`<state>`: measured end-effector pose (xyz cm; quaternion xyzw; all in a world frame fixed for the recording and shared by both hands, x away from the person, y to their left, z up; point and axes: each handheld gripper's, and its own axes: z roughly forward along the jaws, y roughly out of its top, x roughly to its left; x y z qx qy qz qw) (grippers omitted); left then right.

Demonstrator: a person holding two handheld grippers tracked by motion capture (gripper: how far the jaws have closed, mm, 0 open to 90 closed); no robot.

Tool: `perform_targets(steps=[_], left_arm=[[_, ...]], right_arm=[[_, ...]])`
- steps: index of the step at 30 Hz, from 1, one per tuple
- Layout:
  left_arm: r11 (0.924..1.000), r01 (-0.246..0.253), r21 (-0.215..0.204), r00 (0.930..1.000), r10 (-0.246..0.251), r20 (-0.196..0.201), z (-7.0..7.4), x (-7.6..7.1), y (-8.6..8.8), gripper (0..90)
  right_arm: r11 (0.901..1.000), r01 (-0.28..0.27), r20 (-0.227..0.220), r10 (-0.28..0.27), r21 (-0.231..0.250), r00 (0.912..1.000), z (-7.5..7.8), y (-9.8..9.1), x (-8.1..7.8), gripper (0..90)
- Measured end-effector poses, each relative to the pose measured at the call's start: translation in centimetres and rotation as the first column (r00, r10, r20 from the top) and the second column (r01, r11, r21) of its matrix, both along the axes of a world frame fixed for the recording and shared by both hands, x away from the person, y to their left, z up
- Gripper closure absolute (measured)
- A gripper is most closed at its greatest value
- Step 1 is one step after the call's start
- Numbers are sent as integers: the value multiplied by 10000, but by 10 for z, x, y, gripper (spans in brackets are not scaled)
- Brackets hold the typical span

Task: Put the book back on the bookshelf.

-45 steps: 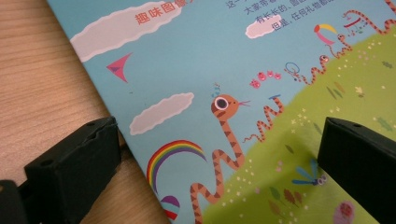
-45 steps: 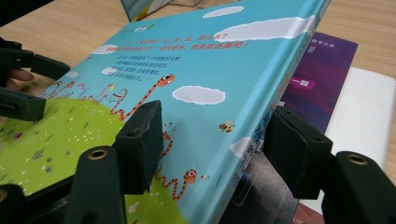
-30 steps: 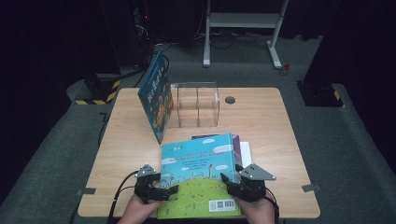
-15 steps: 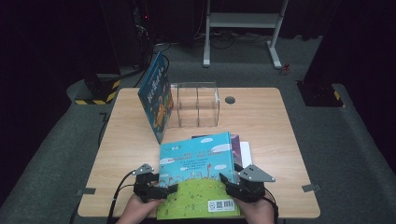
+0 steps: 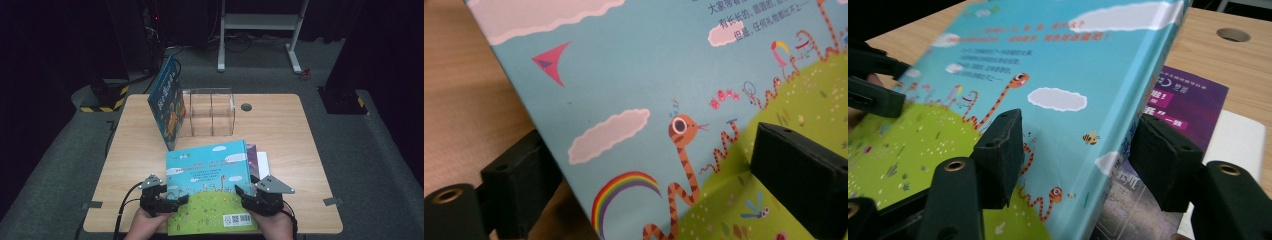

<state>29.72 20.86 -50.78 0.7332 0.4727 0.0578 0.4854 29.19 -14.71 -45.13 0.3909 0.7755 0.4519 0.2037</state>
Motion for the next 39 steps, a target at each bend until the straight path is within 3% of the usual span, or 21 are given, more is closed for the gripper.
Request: perform_targets(steps=[3,12,25,27,37,39], left_arm=[[10000,-76,-51,9981,79,614,7,-6,0,151],[9990,-390,-197,9879,415,1496,21,-10,4,223],[9970,-750,-197,9568,775,2801,39,-19,5,302],[9960,-830,-328,9517,890,2937,41,-21,4,316],[9943,-792,-714,9398,984,3271,49,-27,3,362],[9944,-792,-696,9338,985,3439,52,-28,2,366]], right_arm=[[9999,94,74,-94,-53,9999,1,0,0,420],[9993,242,659,-260,287,9975,11,-3,-8,479],[9963,453,1330,-547,727,9896,25,-5,-19,559],[9960,477,1467,-583,752,9875,26,-5,-21,567],[9929,574,1820,-758,1042,9804,35,-9,-27,579],[9920,570,1872,-775,1127,9793,37,-11,-28,581]])
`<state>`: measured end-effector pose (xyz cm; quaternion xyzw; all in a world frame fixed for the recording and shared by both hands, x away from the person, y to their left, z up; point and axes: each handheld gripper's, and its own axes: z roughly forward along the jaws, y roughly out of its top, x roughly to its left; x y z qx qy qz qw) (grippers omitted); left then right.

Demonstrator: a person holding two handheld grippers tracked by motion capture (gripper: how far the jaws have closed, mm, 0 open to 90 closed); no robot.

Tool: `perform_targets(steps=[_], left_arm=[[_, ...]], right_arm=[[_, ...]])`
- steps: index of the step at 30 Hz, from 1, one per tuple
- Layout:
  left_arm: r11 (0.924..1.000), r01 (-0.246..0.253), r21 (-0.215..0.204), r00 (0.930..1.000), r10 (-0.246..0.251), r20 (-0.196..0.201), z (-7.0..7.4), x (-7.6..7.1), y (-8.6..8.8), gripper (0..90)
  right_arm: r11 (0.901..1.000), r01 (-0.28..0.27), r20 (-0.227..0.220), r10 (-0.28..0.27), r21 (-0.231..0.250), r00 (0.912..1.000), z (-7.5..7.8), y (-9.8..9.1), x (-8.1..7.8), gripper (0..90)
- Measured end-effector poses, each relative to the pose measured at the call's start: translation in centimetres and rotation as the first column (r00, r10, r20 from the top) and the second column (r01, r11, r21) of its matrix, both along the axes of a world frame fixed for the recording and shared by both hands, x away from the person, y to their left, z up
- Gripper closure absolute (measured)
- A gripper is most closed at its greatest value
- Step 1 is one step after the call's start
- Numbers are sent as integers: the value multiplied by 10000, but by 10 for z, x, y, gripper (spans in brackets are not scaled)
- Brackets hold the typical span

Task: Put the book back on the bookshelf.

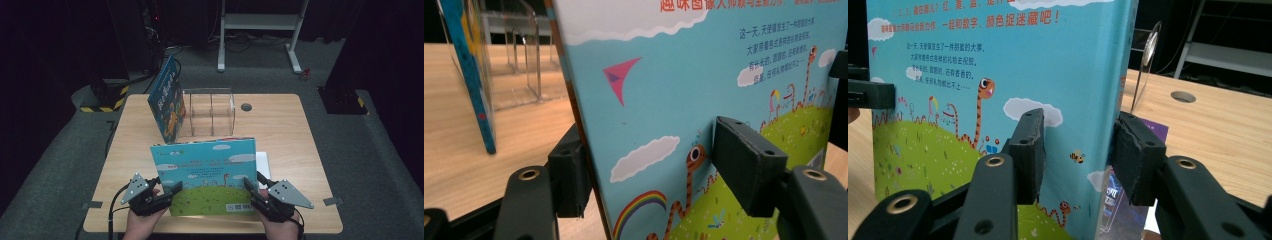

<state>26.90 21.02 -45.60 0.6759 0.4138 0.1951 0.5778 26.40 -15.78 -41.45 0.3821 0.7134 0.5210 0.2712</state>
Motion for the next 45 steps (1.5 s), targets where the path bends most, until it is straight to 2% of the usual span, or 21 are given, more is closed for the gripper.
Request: perform_targets(steps=[7,9,14,22,34,40,45], left_arm=[[10000,-65,9,9986,65,521,8,-5,-1,398],[9998,-84,192,9969,69,780,10,-6,-1,407],[9999,-75,86,9952,66,980,15,-9,-2,420],[9998,-130,181,9885,101,1506,24,-12,-4,427],[10000,-59,-19,9868,61,1619,28,-3,-9,427],[9996,1,-299,9868,48,1621,28,10,-10,426],[9994,-25,-344,9854,83,1700,28,23,-10,425]], right_arm=[[9999,127,263,-128,39,9996,5,-2,-3,587],[9999,158,310,-159,36,9994,5,-2,-4,588],[9998,188,361,-191,103,9992,8,-4,-5,588],[9996,237,700,-249,184,9972,14,-6,-8,588],[9987,452,1017,-474,233,9937,22,-9,-6,587],[9982,560,1268,-582,212,9902,31,-9,1,588],[9978,620,1402,-645,217,9880,35,-8,12,588]])
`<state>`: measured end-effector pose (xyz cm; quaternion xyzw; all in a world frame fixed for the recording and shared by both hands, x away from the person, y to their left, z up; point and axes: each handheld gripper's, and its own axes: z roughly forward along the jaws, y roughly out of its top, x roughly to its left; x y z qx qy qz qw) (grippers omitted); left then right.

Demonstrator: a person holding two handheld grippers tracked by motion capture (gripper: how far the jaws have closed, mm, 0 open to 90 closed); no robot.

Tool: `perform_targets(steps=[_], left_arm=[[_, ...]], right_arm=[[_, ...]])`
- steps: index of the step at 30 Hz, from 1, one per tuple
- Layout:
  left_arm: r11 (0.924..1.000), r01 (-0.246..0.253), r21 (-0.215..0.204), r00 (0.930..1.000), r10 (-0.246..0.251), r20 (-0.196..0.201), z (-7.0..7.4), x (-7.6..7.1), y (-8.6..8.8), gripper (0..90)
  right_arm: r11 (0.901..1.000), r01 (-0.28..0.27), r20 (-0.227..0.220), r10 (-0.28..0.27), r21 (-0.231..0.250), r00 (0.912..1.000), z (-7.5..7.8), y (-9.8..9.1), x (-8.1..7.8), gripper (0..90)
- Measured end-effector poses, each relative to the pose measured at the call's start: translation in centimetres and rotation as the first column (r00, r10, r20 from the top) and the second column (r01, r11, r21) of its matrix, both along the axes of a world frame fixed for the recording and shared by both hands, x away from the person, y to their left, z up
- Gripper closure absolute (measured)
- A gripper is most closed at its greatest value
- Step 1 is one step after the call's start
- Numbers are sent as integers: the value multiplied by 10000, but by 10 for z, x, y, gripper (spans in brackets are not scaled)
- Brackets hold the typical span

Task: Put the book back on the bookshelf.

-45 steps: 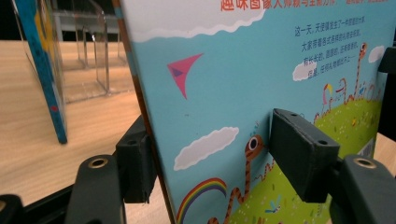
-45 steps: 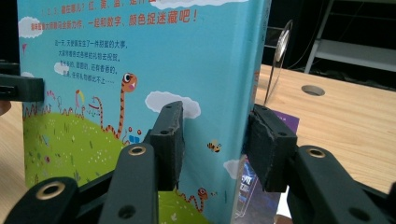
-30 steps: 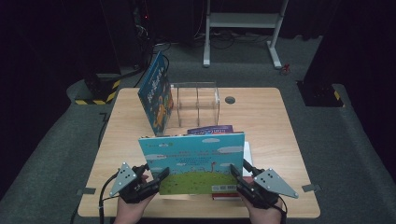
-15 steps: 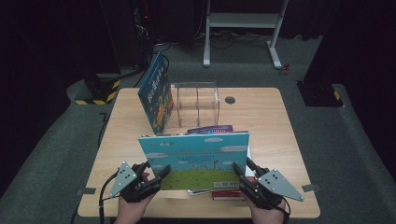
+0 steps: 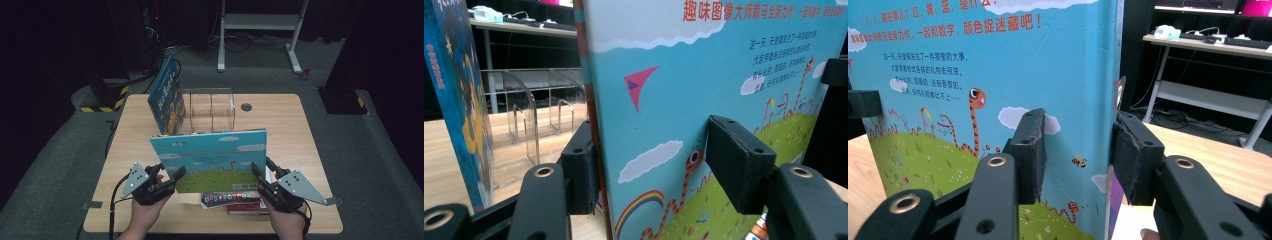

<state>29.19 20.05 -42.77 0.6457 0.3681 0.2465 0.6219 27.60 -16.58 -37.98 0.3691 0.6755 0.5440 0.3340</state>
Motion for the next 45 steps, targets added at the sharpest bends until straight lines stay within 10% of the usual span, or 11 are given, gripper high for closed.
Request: perform_targets(steps=[17,45], left_arm=[[9995,303,61,9995,-302,-99,-16,36,-6,423],[9985,310,460,9992,-297,-272,-33,14,3,399]], right_arm=[[9996,289,45,-289,-64,9996,-13,-4,27,588],[9964,-817,78,815,237,9966,-21,-6,9,566]])
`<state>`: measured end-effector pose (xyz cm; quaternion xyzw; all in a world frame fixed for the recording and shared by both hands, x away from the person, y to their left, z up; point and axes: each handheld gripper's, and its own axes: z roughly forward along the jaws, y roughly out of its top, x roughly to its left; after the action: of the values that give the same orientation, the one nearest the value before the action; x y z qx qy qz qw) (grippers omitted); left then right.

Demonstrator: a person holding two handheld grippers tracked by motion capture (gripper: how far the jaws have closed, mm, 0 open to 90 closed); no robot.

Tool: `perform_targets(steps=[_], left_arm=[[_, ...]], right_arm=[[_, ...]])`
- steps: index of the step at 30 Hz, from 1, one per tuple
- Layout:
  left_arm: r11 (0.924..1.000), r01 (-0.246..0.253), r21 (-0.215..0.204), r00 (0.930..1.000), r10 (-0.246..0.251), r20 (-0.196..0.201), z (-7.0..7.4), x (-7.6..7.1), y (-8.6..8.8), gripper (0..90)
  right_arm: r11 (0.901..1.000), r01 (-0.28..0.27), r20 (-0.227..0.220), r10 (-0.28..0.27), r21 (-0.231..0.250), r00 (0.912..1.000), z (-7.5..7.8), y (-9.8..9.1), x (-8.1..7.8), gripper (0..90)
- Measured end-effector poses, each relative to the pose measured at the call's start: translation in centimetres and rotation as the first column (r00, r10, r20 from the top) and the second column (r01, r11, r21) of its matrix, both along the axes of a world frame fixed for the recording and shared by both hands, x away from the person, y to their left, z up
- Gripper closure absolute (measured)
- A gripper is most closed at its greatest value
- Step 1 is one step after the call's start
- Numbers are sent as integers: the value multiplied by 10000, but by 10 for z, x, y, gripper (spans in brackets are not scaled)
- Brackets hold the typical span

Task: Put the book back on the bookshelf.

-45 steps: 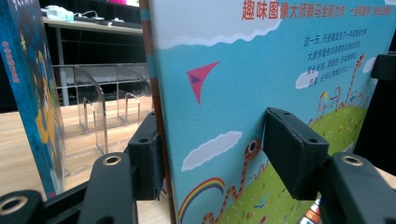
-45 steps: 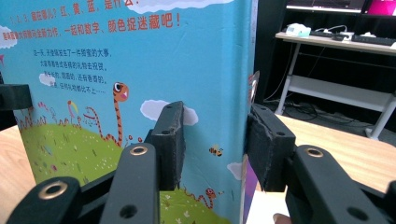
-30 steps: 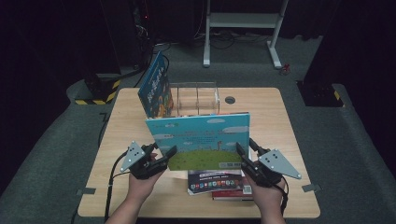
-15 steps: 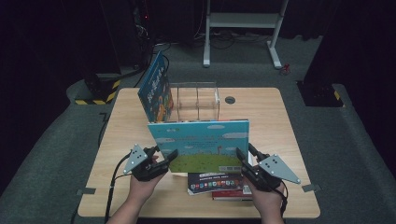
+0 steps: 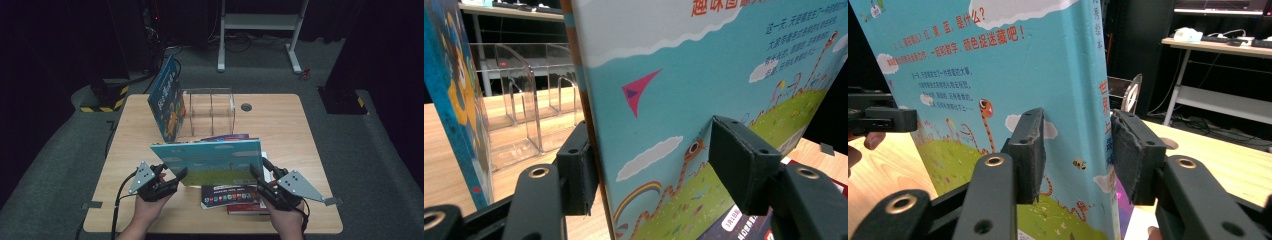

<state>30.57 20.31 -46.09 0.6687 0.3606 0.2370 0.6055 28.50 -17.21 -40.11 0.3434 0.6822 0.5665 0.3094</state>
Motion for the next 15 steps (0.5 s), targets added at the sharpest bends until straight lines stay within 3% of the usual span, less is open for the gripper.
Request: perform_targets(steps=[7,15], left_arm=[[10000,-10,-81,10000,9,-55,-4,-4,3,397],[9999,-97,126,9999,98,-118,-7,-9,5,397]], right_arm=[[9996,-268,-73,268,118,9996,1,1,-2,563],[9987,-505,-106,506,53,9987,1,2,-1,558]])
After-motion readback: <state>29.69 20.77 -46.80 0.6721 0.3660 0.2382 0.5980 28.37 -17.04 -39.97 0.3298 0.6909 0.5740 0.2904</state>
